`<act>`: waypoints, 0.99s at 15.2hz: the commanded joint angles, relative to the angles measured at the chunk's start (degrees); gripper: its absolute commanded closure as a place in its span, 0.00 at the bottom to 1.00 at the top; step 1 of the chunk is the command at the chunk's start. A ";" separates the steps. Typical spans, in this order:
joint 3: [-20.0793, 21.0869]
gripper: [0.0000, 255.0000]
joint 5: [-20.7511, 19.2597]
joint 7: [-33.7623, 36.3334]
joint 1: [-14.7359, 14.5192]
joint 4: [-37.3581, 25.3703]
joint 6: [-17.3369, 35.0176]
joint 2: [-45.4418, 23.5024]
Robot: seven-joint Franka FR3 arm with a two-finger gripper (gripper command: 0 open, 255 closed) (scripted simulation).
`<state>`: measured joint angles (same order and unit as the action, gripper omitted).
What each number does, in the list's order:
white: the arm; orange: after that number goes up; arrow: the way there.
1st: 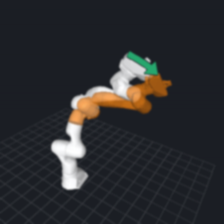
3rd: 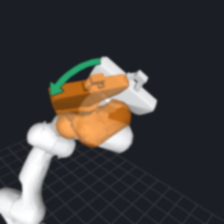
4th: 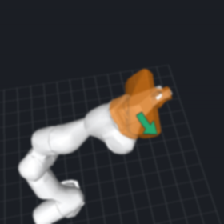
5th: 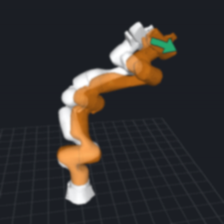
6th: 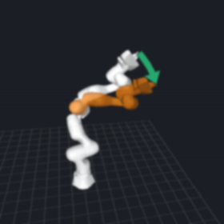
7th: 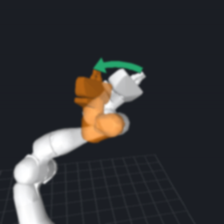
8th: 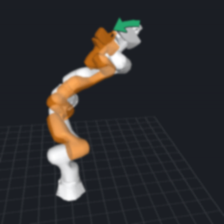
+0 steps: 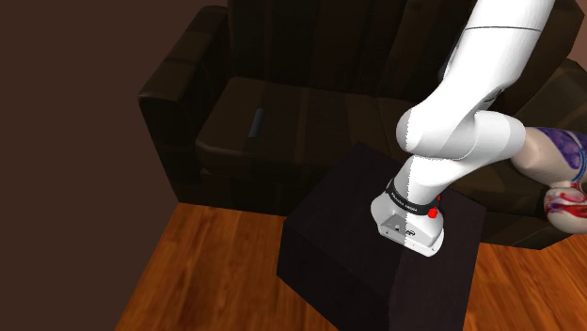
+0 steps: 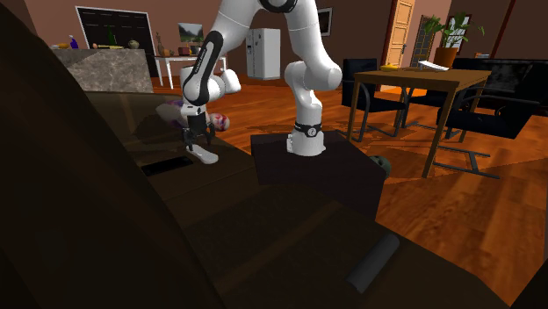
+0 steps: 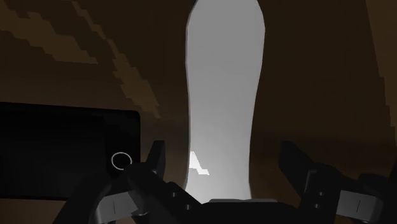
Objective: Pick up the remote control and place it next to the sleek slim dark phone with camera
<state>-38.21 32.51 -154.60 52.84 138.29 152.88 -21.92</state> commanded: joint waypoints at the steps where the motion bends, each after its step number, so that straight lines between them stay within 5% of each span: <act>1: 0.00 0.00 0.00 0.00 0.00 0.00 0.00 0.00; 3: 0.00 0.00 0.00 0.00 0.00 0.00 0.00 0.00; 7: -9.05 0.00 -11.44 8.08 -6.98 1.42 -4.74 8.16; 15: -8.96 0.00 -11.50 8.12 -6.89 1.42 -4.72 8.18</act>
